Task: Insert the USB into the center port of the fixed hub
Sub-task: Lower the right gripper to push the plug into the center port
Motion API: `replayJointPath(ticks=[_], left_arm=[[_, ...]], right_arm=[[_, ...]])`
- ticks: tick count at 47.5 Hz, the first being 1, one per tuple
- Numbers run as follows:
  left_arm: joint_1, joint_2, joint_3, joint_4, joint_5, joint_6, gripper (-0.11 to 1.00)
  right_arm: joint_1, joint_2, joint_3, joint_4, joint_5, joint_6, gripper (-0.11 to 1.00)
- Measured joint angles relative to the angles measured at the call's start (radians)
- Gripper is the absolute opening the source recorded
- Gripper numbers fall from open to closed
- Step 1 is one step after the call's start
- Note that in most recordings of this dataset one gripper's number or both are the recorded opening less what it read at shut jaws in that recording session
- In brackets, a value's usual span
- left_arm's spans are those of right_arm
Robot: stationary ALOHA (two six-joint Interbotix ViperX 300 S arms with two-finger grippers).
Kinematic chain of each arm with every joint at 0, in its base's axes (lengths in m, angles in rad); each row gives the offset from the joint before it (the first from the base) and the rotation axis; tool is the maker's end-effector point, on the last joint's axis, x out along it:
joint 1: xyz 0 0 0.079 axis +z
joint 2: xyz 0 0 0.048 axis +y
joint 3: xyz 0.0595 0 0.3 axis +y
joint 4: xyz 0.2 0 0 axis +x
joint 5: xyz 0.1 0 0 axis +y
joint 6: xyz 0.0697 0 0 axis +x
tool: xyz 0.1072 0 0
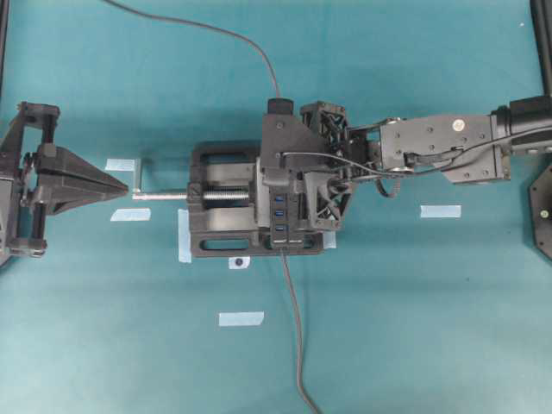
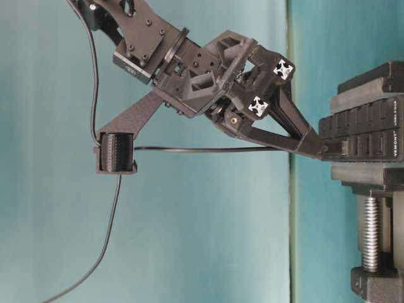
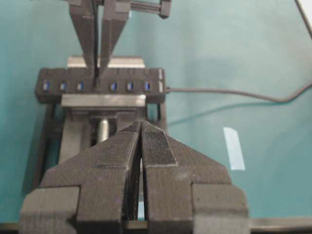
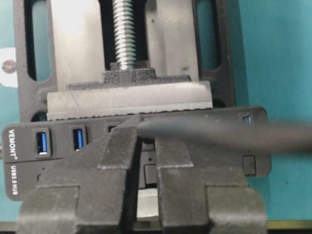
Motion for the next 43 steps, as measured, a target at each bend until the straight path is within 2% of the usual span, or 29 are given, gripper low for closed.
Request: replayJointPath(ticks=[43], left_arm=[[0.0,0.002,0.0,0.002,0.0,-0.002,0.0]], right_arm=[[-0.002,0.015,0.006,0.014,0.009,0.0,0.06]])
